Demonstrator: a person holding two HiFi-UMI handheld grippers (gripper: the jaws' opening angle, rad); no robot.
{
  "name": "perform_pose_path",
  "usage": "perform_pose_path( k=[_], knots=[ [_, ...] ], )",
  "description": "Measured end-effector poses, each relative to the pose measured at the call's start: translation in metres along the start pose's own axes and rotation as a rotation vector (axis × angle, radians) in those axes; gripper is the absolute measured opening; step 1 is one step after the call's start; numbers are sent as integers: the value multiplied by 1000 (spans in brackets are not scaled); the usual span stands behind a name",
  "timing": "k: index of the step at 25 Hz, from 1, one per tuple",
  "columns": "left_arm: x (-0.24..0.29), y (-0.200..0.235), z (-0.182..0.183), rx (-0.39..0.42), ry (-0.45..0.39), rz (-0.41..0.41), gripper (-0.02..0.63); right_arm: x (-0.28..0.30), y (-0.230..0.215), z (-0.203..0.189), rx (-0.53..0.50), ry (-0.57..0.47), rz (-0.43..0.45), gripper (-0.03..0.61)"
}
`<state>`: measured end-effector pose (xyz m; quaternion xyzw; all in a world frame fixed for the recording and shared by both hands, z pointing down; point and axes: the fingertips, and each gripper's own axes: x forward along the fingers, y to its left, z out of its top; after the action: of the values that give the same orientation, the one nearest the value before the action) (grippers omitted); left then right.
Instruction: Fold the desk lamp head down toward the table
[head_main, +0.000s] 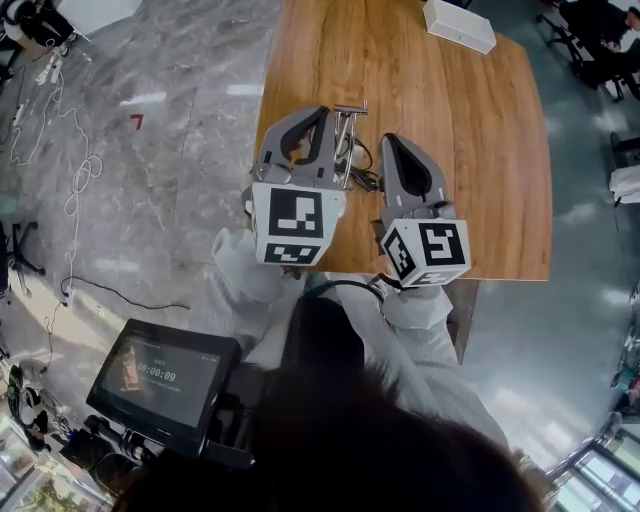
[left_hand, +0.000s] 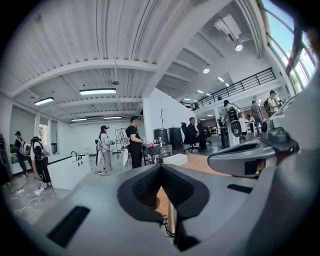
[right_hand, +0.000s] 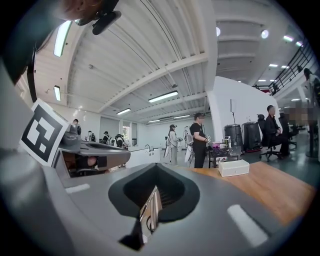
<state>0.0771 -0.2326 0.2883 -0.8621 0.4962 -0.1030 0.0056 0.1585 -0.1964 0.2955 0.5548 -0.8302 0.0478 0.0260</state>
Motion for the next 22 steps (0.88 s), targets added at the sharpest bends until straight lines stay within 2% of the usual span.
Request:
perform_pose_path(
  k=[4,13,22],
  knots=[
    [-4,0,5,20,-11,18,0,-1,4,3,-8,-2,18,0],
    [-7,3,10,-25,-27,26,0,4,11,5,-26,-4,55,0],
    [-11,3,8,-24,-36,28,0,4,11,3,-24,-4,61,0]
  ],
)
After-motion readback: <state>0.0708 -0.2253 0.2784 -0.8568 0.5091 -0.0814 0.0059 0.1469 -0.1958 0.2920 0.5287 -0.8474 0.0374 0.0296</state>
